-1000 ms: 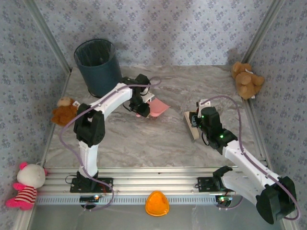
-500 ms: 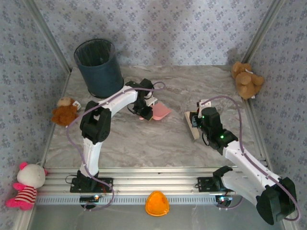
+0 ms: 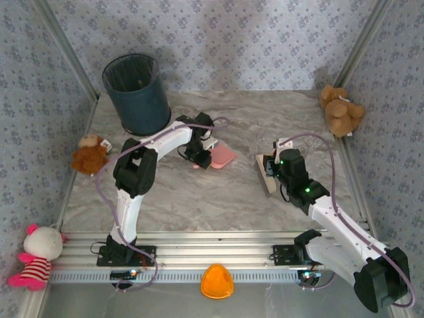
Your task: Sweep away the paper scraps from the table
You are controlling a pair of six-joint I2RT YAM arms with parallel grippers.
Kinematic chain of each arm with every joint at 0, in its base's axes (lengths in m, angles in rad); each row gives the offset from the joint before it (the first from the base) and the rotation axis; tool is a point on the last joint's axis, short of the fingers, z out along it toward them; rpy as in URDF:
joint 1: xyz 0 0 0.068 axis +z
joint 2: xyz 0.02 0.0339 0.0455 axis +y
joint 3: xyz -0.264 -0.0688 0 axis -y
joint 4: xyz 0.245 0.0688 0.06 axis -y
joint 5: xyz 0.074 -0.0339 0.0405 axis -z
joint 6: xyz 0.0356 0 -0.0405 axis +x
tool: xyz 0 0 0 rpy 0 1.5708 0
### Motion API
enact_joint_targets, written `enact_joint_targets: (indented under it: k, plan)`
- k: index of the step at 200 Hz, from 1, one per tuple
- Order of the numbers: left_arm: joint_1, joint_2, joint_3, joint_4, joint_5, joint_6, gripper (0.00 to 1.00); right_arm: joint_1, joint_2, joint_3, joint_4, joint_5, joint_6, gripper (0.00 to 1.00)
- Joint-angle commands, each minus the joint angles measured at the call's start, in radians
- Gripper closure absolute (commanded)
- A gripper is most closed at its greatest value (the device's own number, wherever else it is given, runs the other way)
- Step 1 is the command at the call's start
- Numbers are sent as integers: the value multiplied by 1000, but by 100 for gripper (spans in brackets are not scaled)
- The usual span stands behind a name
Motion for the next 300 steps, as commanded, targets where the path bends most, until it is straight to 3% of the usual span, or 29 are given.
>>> enact_joint_targets:
  k: [1,68,218,300]
  plan:
    - [-7,9,-8,-23,-21,22,81,-8,-20,-4,7,20,16,100]
    - [-9,-14,-27,-14,-36,37,59,-13,-24,-8,-2,13,21,100]
    - [-9,-173,-71,-84,-63,68,56,-26,9,12,37,16,-10,100]
    - [25,-481,-219,-99,-75,24,56,-48,201,171,119,49,-164,100]
